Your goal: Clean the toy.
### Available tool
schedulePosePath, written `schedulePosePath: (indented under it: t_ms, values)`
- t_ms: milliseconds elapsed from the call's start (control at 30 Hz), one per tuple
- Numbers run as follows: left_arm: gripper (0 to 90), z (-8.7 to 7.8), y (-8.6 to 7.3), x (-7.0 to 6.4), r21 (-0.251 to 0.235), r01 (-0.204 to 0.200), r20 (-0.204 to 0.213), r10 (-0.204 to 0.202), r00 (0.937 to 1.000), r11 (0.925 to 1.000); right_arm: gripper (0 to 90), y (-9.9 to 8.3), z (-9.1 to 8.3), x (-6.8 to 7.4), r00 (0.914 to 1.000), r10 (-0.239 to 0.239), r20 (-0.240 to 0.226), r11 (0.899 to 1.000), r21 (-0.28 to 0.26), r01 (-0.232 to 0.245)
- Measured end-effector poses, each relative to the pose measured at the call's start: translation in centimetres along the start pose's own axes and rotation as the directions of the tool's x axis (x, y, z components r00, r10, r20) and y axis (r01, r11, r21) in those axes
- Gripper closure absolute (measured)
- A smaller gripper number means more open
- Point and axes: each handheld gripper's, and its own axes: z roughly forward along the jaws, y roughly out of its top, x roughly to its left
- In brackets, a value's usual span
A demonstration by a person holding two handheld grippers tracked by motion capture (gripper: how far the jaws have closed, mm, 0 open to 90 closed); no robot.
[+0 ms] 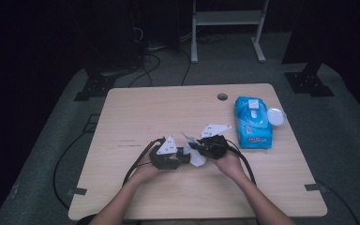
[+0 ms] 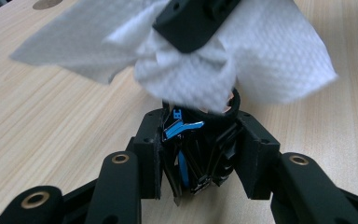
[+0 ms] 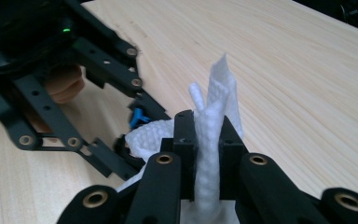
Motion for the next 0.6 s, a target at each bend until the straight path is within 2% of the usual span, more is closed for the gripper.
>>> schedulePosePath:
  t_ms: [33, 100, 200, 367, 433, 500, 600]
  values:
    - [57.3, 0.0, 0.0, 0.0, -0.001, -0.001, 0.000, 0.001, 1.0000, 1.0000, 81.7, -0.1, -0.1, -0.2, 0.9999, 0.014, -0.005, 1.000, -0.004, -0.014]
    - [57.2, 0.0, 0.0, 0.0, -0.001, 0.002, 0.002, -0.002, 1.0000, 1.0000, 81.5, -0.1, -0.1, 0.1, 0.9998, 0.012, -0.016, 1.000, -0.013, -0.012]
    - [57.2, 0.0, 0.0, 0.0, 0.000, 0.005, 0.001, -0.005, 1.0000, 1.0000, 81.5, 0.0, 0.4, 1.1, 0.9965, 0.007, -0.083, 0.999, -0.034, -0.010]
    - [57.2, 0.0, 0.0, 0.1, 0.002, 0.004, -0.001, -0.004, 1.0000, 1.0000, 81.5, 0.2, 1.1, 1.6, 0.9955, 0.003, -0.095, 0.999, -0.041, -0.006]
    - [57.3, -0.1, -0.1, 0.1, 0.001, 0.002, -0.001, -0.002, 1.0000, 1.0000, 81.5, 0.3, 1.1, 1.4, 0.9960, 0.000, -0.089, 0.999, -0.038, -0.003]
    - [57.3, -0.1, -0.1, 0.1, -0.001, 0.000, -0.001, 0.000, 1.0000, 1.0000, 81.6, 0.3, 0.8, 0.8, 0.9989, -0.005, -0.047, 0.999, -0.038, 0.003]
    - [57.2, -0.3, -0.2, 0.2, 0.002, -0.001, -0.003, 0.001, 1.0000, 1.0000, 81.7, 0.2, -0.5, -0.3, 0.9994, 0.034, -0.006, 0.997, -0.069, -0.034]
